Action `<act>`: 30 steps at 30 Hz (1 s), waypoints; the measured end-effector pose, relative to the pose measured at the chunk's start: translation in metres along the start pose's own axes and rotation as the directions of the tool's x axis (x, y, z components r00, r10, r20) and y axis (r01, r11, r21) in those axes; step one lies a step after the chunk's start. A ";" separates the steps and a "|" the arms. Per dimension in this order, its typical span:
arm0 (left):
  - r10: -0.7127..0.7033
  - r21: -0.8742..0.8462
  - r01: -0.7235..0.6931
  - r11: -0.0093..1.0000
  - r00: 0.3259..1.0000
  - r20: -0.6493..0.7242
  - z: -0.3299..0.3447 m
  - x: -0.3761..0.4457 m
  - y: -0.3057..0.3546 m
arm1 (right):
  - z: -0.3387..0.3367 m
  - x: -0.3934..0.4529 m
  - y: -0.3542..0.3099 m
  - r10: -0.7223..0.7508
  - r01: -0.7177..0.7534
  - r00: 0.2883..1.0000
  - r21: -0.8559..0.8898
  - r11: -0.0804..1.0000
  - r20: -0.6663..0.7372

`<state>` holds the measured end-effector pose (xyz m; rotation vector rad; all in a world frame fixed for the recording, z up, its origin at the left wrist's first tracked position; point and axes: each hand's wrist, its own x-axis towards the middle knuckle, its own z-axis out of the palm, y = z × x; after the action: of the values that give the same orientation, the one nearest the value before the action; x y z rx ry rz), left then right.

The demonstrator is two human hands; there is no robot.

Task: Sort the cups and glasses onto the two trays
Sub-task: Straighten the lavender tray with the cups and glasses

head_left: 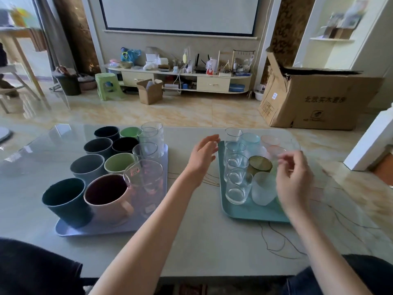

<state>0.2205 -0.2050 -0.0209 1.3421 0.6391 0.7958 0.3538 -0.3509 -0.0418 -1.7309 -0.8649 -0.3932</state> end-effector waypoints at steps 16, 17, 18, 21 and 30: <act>0.049 0.271 0.277 0.922 0.610 -0.791 -0.350 -0.081 0.025 | 0.212 -0.111 -0.072 0.272 0.005 0.533 -0.325 0.946 0.801; -0.041 0.249 0.380 0.891 0.613 -0.789 -0.361 -0.086 0.011 | 0.214 -0.109 -0.072 0.296 0.014 0.526 -0.357 0.934 0.797; -0.119 0.244 0.452 0.858 0.637 -0.762 -0.367 -0.090 -0.001 | 0.216 -0.107 -0.071 0.315 0.029 0.518 -0.384 0.923 0.795; -0.308 0.275 0.564 0.778 0.724 -0.617 -0.356 -0.094 -0.015 | 0.221 -0.104 -0.072 0.330 0.101 0.514 -0.437 0.894 0.792; -0.313 0.288 0.527 0.799 0.775 -0.549 -0.346 -0.083 -0.035 | 0.216 -0.097 -0.057 0.369 0.000 0.497 -0.426 0.905 0.785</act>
<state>-0.0994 -0.0692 -0.1053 1.3075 1.5429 0.6170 0.2122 -0.1776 -0.1386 -2.3997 -1.3296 0.5947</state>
